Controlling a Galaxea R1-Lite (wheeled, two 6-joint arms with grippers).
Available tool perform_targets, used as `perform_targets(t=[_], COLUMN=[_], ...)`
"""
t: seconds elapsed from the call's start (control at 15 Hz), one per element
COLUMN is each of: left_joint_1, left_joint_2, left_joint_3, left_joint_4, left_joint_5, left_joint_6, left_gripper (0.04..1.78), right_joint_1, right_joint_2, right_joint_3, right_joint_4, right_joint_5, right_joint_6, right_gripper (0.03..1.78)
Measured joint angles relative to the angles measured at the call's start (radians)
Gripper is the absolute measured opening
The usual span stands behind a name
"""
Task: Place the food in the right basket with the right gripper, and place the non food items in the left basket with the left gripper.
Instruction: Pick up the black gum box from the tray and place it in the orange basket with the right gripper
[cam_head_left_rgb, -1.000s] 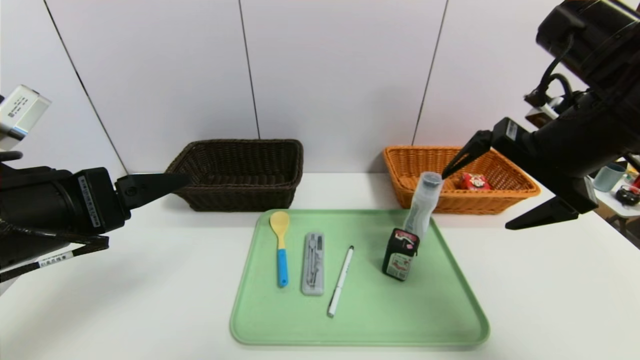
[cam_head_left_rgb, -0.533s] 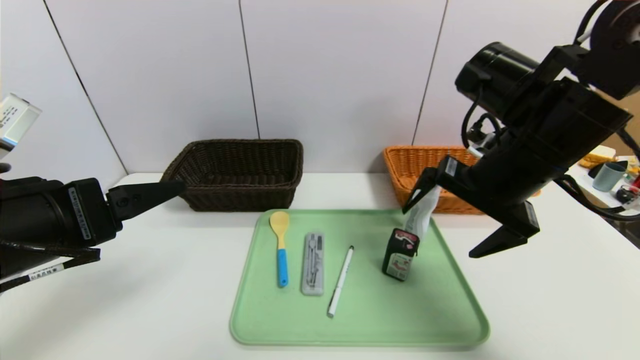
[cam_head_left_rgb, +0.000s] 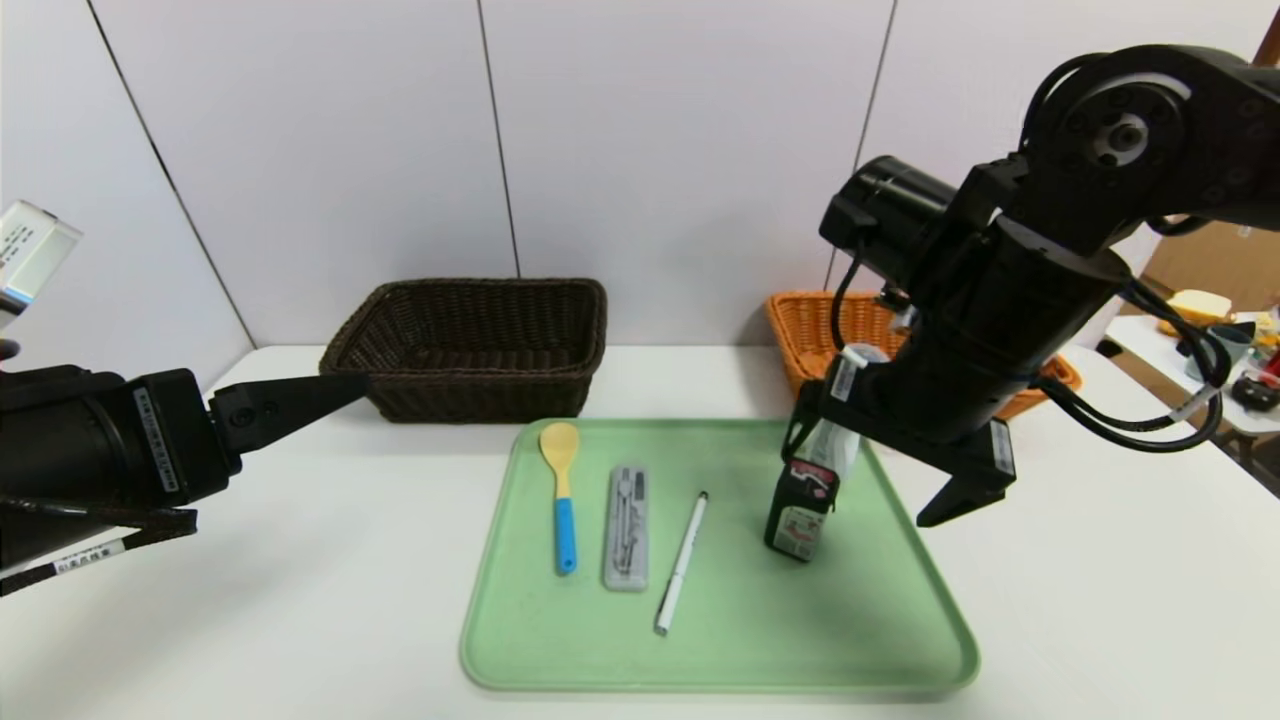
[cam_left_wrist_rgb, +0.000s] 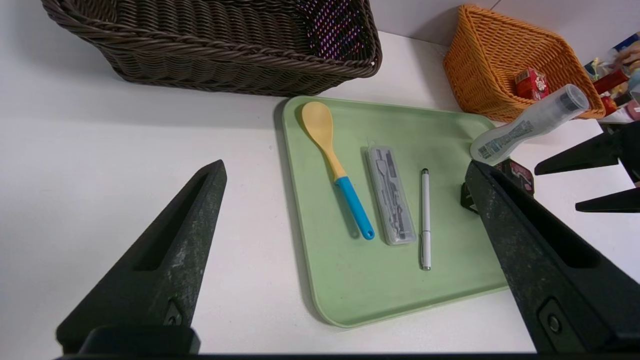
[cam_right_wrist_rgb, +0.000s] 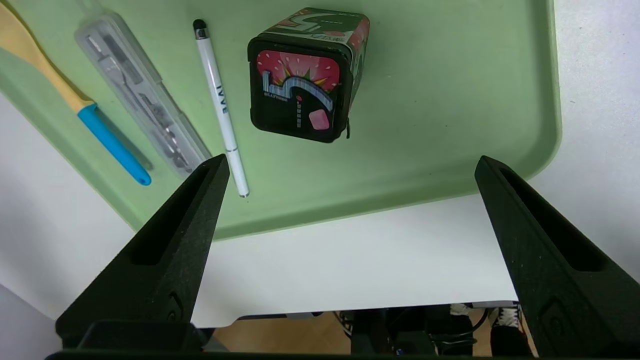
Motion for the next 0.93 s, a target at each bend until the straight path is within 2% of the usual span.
perform_targets(t=[0.13, 0.47, 0.67, 0.93], left_joint_1=[-0.001, 0.0, 0.001, 0.001], left_joint_2=[0.0, 0.0, 0.0, 0.003], left_joint_3=[0.003, 0.023, 0.032, 0.034], left_joint_4=[0.0, -0.005, -0.006, -0.006], left_joint_5=[-0.001, -0.017, -0.016, -0.016], left_joint_6=[0.0, -0.001, -0.003, -0.003], left_gripper=[1.69, 1.69, 1.69, 1.69], right_joint_1=[0.012, 0.029, 0.03, 0.03], right_joint_2=[0.021, 0.079, 0.119, 0.157], right_joint_3=[0.0, 0.0, 0.0, 0.0], right_joint_4=[-0.014, -0.071, -0.078, -0.103], right_joint_5=[-0.015, -0.021, -0.061, -0.068], right_joint_6=[0.0, 0.001, 0.003, 0.005], right_gripper=[1.69, 1.69, 1.69, 1.69])
